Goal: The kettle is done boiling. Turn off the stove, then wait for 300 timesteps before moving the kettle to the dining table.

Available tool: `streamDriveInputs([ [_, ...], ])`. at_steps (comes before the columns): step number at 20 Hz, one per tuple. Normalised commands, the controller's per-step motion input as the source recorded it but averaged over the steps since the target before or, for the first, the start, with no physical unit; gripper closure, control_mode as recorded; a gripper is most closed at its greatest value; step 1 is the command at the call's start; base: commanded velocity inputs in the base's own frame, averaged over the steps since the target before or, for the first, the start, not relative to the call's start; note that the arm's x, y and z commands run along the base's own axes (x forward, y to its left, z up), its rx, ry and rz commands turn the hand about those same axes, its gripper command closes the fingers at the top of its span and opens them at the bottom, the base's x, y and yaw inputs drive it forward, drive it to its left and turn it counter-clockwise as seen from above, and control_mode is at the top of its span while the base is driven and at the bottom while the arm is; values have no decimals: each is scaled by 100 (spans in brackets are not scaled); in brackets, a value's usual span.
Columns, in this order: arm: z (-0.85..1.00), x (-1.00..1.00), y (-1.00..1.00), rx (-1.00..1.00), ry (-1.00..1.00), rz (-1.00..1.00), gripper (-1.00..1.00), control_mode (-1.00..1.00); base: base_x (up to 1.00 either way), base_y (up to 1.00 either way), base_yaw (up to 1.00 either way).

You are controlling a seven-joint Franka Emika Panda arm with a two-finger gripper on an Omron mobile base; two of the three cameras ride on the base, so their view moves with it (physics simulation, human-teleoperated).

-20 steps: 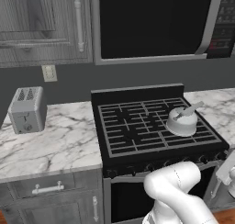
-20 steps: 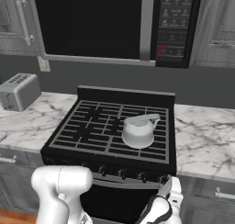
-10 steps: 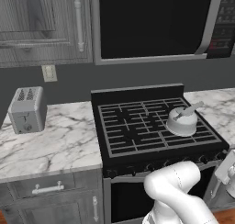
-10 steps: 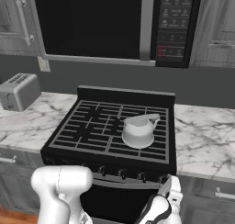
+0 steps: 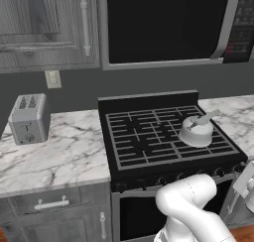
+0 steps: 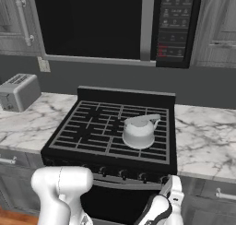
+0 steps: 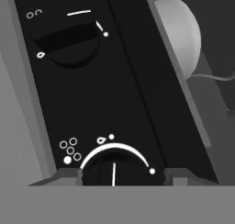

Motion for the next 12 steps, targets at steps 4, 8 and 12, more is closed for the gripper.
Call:
streamDriveInputs([
  [4, 0, 0, 0, 0, 0, 0, 100, -100, 0, 0, 0],
  [8, 0, 0, 0, 0, 0, 0, 100, -100, 0, 0, 0],
  [12, -4, -7, 0, 3, 0, -1, 100, -100, 0, 0, 0],
])
